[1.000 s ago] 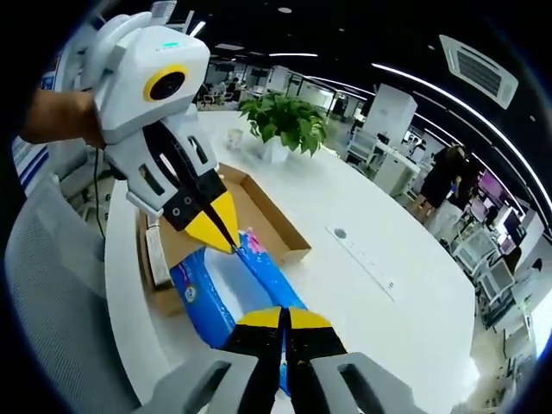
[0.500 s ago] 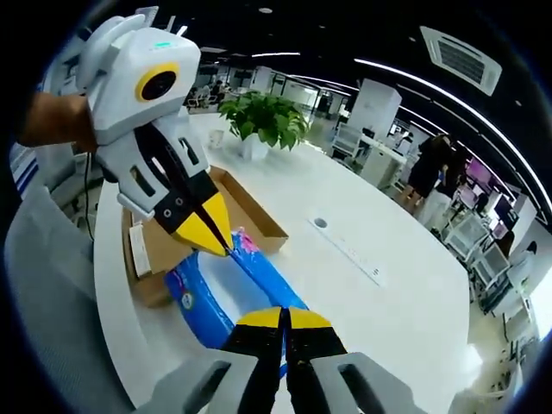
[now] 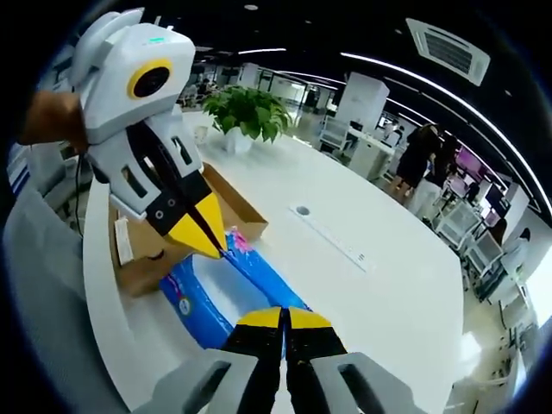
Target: Operate the shoe box by opening the lid, removing the specified soft item, and placing it in the target area until the item is outside and the box remains undamaged.
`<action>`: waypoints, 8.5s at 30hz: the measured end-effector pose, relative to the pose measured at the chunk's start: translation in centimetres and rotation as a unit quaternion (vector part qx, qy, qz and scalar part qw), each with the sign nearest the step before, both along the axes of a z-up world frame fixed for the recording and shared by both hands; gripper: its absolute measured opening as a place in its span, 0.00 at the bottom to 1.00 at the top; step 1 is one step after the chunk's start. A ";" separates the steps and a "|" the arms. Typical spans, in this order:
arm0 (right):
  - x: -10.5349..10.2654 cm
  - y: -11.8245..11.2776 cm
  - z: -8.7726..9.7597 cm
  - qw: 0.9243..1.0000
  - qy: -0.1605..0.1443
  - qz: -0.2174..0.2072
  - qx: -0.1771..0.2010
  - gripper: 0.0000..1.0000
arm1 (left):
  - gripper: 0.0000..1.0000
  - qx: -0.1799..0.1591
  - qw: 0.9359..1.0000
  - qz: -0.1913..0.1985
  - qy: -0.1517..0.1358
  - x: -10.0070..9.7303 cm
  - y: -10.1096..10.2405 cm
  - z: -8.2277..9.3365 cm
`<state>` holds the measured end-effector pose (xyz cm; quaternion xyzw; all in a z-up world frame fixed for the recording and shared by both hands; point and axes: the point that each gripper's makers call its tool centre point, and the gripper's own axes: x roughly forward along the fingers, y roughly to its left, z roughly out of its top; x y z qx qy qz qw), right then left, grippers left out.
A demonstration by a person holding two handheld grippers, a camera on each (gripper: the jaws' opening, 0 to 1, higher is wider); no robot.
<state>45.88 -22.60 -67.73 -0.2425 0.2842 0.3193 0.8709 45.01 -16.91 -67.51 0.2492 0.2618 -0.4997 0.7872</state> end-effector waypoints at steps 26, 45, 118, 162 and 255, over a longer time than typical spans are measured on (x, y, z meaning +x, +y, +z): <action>1.2 -7.3 -2.1 0.998 0.003 -0.052 -0.024 0.00 | 0.00 -0.016 0.999 -0.042 0.013 1.0 -7.3 -2.4; 1.8 -10.9 -4.5 0.996 0.010 -0.070 -0.058 0.00 | 0.00 -0.027 0.997 -0.067 0.024 1.8 -11.0 -4.9; 1.9 -14.2 -11.1 0.991 0.052 -0.095 -0.078 0.00 | 0.01 0.004 0.996 -0.062 0.069 2.3 -12.3 -11.8; 0.0 -13.8 -9.8 0.992 0.057 -0.107 -0.046 0.04 | 0.00 0.013 0.997 -0.051 0.055 2.7 -11.2 -10.2; -8.9 1.0 -2.1 0.995 0.056 -0.061 0.055 0.95 | 0.90 -0.167 0.975 0.145 0.025 -5.7 14.3 2.7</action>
